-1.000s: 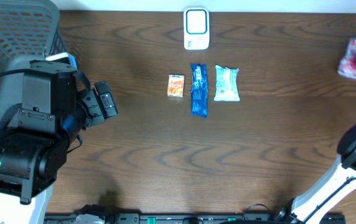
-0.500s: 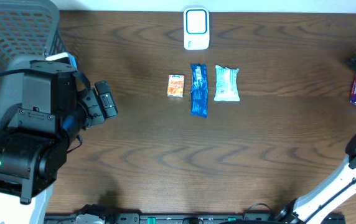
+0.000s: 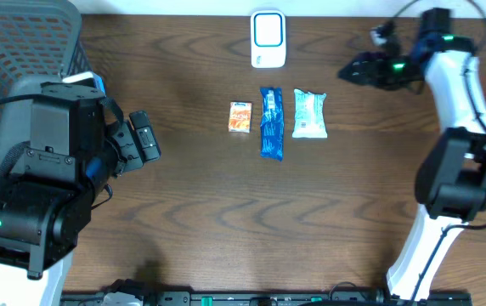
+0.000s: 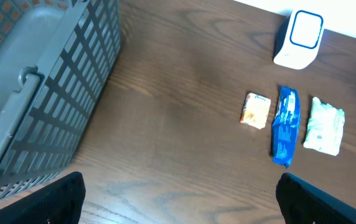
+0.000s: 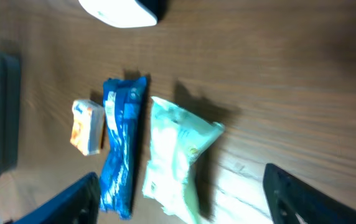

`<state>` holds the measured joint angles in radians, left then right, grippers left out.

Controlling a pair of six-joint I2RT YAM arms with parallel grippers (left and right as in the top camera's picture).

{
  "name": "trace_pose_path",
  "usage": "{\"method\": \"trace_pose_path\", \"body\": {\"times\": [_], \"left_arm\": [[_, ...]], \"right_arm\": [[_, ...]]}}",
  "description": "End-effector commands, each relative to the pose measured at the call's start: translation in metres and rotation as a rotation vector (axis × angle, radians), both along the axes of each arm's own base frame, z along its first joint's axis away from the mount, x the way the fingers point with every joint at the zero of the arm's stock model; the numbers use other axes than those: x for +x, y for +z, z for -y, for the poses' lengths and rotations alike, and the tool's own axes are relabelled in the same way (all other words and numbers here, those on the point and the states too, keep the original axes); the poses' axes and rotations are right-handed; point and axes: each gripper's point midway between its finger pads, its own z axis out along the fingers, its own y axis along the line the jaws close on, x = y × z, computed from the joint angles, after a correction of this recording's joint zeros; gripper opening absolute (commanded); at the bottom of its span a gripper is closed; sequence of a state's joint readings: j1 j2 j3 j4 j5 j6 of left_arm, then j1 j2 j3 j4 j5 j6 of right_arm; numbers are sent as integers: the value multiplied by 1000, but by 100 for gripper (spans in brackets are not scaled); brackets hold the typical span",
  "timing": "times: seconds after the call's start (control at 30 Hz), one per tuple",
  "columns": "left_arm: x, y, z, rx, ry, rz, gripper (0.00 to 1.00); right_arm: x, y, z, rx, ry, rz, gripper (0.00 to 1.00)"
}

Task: Scan the item barcode
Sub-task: 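Drop the purple pack at the far right edge and release, then reach the right gripper to the green wipes pack and grasp it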

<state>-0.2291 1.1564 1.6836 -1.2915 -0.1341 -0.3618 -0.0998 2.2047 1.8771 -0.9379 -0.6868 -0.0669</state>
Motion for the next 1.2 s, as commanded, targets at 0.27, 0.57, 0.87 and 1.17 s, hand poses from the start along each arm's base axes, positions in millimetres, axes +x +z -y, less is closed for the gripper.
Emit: {"method": "trace_pose_path", "body": {"times": [0.27, 0.57, 0.87, 1.17], "left_arm": [[0, 1, -4, 17, 4, 2, 98], [0, 1, -4, 18, 4, 2, 98], [0, 1, -4, 17, 4, 2, 98], [0, 1, -4, 18, 4, 2, 98]], "right_arm": [[-35, -91, -37, -38, -81, -199, 39], [-45, -115, -37, -37, -86, -196, 19], [-38, -93, -62, 156, -59, -174, 50], [-41, -106, -57, 72, -92, -197, 51]]}}
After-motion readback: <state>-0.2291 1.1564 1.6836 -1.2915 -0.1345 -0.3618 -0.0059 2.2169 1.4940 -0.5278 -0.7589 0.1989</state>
